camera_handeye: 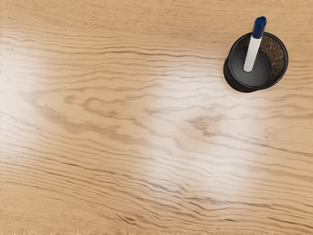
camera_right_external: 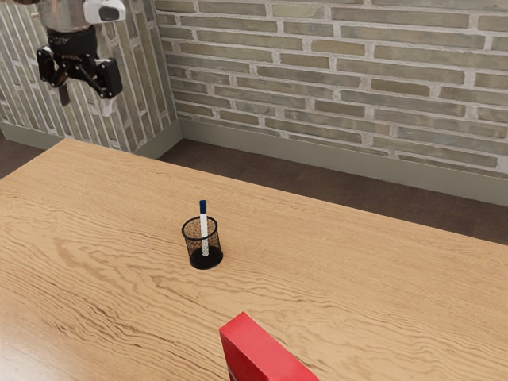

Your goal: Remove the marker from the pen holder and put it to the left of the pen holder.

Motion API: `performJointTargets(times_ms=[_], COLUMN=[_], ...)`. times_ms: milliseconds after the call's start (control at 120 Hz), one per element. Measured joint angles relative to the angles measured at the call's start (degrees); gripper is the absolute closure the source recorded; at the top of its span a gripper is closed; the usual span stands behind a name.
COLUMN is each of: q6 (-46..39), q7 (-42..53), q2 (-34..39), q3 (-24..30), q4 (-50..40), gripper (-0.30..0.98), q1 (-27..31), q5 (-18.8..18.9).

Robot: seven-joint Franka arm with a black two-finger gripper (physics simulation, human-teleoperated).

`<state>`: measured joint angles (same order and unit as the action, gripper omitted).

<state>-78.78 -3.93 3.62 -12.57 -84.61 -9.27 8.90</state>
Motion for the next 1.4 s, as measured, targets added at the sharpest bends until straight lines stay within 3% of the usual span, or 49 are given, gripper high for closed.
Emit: performJointTargets(times_ms=[217, 433, 567, 792, 1050, 1400], q6=[-1.6, -17.8, -27.4, -38.5, -46.1, -48.9], q7=[-0.9, -3.3, -5.0, -7.1, -8.3, -8.1], q2=[0.8, -2.7, -7.7, -11.9, -19.1, -25.3], q3=[0.5, 5.1, 5.4, 6.0, 6.9, 7.4], q4=[-5.4, -21.1, -23.0, -26.8, -22.6, -16.7], gripper=[0.00, 0.00, 0.00, 0.00, 0.00, 0.00], q1=[0.8, -0.1, -2.6, 1.4, 1.9, 3.2], q5=[-0.2, -1.4, -1.9, -2.9, -3.0, -3.6])
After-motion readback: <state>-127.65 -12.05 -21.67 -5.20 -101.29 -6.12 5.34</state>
